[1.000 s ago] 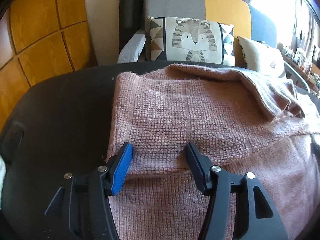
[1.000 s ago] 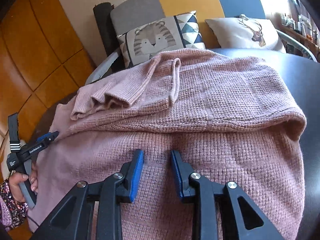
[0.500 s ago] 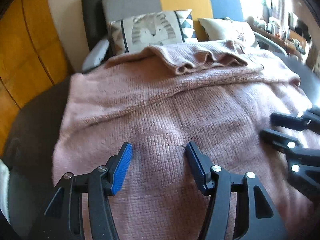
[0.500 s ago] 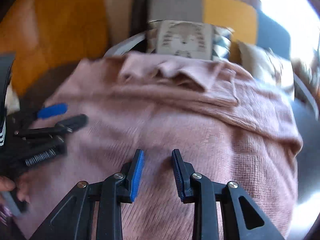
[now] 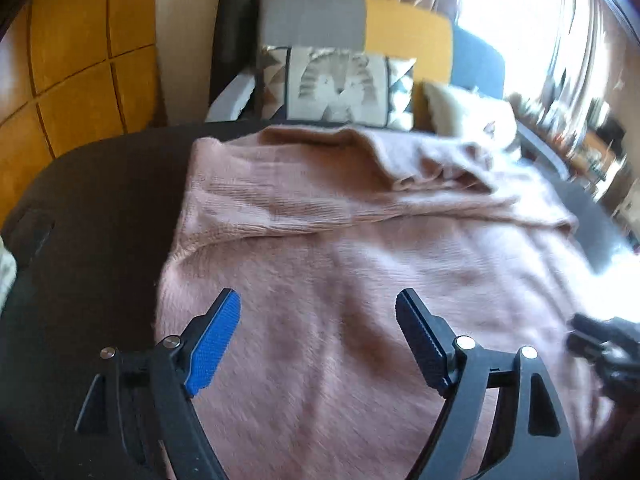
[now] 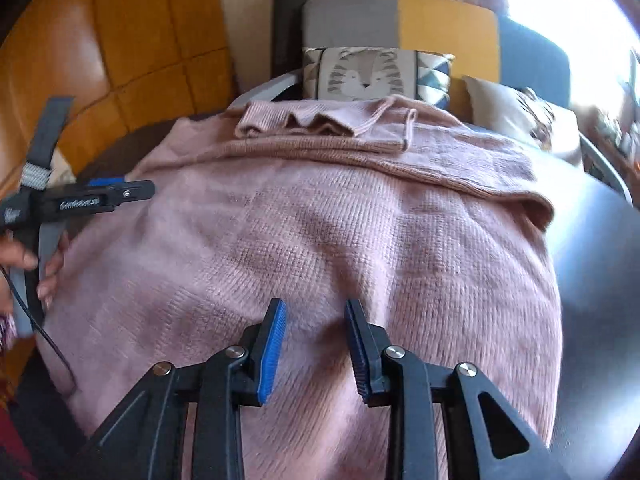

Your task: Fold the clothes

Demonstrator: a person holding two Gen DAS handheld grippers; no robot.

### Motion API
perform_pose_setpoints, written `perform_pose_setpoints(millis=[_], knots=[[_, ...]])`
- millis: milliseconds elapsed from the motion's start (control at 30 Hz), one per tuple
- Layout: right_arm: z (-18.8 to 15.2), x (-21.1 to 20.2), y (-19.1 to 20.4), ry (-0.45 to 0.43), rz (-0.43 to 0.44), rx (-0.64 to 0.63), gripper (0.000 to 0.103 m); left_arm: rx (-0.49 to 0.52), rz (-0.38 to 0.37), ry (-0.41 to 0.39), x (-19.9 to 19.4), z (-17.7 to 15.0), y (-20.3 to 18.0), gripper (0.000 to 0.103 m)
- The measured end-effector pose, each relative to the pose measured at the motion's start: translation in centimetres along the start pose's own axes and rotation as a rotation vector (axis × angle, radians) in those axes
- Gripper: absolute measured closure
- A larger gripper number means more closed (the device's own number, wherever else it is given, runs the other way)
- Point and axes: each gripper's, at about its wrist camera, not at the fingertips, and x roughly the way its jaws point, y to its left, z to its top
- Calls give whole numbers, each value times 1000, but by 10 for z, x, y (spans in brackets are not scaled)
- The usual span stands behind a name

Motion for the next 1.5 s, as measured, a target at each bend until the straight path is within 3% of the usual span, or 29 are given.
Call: perform_pose_setpoints(millis=[67, 167, 200, 300, 333, 433, 567, 633, 733, 800, 867, 933, 1000, 1133, 1300, 1500], knots=[[5, -8, 9, -37, 48, 4, 73, 15, -24, -4, -10, -9, -6, 20], [6, -5, 36, -19, 68, -71, 73, 164, 0, 37, 2, -37, -27, 20], [4, 0, 45, 2, 50, -109, 73, 223, 47, 60, 6, -49, -34, 20], [-13, 11, 62, 42, -16, -213, 72, 244, 93, -9, -4, -61, -33, 18], [-19, 8, 64, 16, -25, -246, 73, 256, 121, -16, -4, -64, -30, 16], [-36, -6, 57, -3, -21, -281, 72, 197, 90, -10, -4, -64, -15, 15], [-49, -28, 34, 7, 32, -160, 72, 102, 53, 31, 1, -61, 3, 6], [-48, -45, 25, -6, 52, -106, 72, 101, 52, 32, 2, -62, 2, 5], [-41, -75, 3, -96, -33, -43, 71, 108, 58, 24, 3, -65, -1, 5], [-37, -77, -22, -100, -78, 22, 70, 106, 54, 21, 2, -66, 0, 5], [-37, -68, -44, -44, -124, 70, 70, 104, 51, 19, 1, -66, 1, 5], [-46, -58, -62, 36, -163, 88, 70, 106, 49, 15, 2, -66, 1, 5], [-58, -65, -71, -1, -150, 77, 70, 109, 47, 19, 3, -65, 1, 4], [-67, -70, -79, -11, -203, 53, 70, 123, 37, 46, 12, -55, 1, 0], [-47, -47, -80, -9, -260, 21, 68, 155, 25, 87, 38, -29, -3, 0], [-15, -25, -104, 13, -231, 73, 68, 146, 35, 120, 74, 9, -6, 0]])
